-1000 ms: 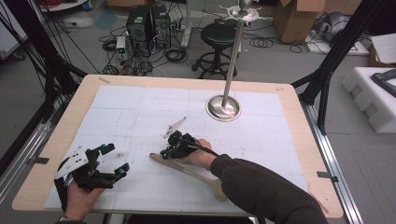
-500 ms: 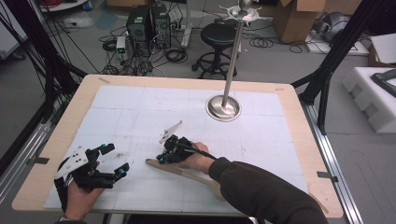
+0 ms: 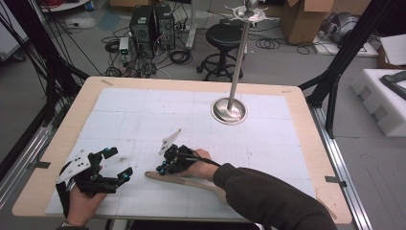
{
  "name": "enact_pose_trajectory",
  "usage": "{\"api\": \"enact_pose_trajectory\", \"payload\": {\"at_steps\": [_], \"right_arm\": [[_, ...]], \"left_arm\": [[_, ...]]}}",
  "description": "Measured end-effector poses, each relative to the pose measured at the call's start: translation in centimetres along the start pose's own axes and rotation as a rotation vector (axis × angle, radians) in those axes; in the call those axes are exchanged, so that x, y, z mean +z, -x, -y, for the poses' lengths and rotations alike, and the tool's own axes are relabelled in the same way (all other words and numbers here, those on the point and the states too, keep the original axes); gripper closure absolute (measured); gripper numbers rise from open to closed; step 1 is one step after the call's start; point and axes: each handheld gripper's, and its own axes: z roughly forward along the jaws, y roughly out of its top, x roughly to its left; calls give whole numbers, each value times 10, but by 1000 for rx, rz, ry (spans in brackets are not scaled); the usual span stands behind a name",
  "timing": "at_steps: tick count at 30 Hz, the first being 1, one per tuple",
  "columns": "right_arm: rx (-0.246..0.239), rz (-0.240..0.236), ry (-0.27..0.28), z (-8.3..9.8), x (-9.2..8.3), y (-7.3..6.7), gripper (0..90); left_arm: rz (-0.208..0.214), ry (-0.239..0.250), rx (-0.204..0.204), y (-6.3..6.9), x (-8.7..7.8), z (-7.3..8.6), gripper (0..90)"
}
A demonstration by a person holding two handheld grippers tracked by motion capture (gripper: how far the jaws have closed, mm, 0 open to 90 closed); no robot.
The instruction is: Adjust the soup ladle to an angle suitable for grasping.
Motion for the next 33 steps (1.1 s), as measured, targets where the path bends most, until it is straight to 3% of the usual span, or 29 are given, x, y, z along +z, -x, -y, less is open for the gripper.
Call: {"api": "enact_pose_trajectory", "payload": {"at_steps": [3, 11, 16, 20, 25, 30, 32, 33], "right_arm": [[-23, -12, -4, -1, 1, -3, 900], [-29, -27, -8, -2, 1, -4, 900], [11, -20, -10, -2, -8, -1, 891], [31, -21, 31, -5, -26, -2, 767], [79, -40, 39, -5, -43, -9, 444], [8, 31, 50, -1, -62, -24, 225], [-67, 83, 48, 1, -71, -29, 122], [-85, 86, 45, 2, -75, -31, 104]], "left_arm": [[0, 1, 1, 0, 0, 0, 17], [-4, 7, -3, 0, -1, 0, 17], [-9, 6, -4, -3, -2, 0, 17], [-17, 22, -15, -6, -4, 0, 17], [-14, 30, -20, -7, -3, -1, 18], [-16, 34, -23, -7, -2, -1, 17], [-17, 32, -22, -8, -2, -1, 18], [-18, 31, -21, -8, -2, -1, 18]]}}
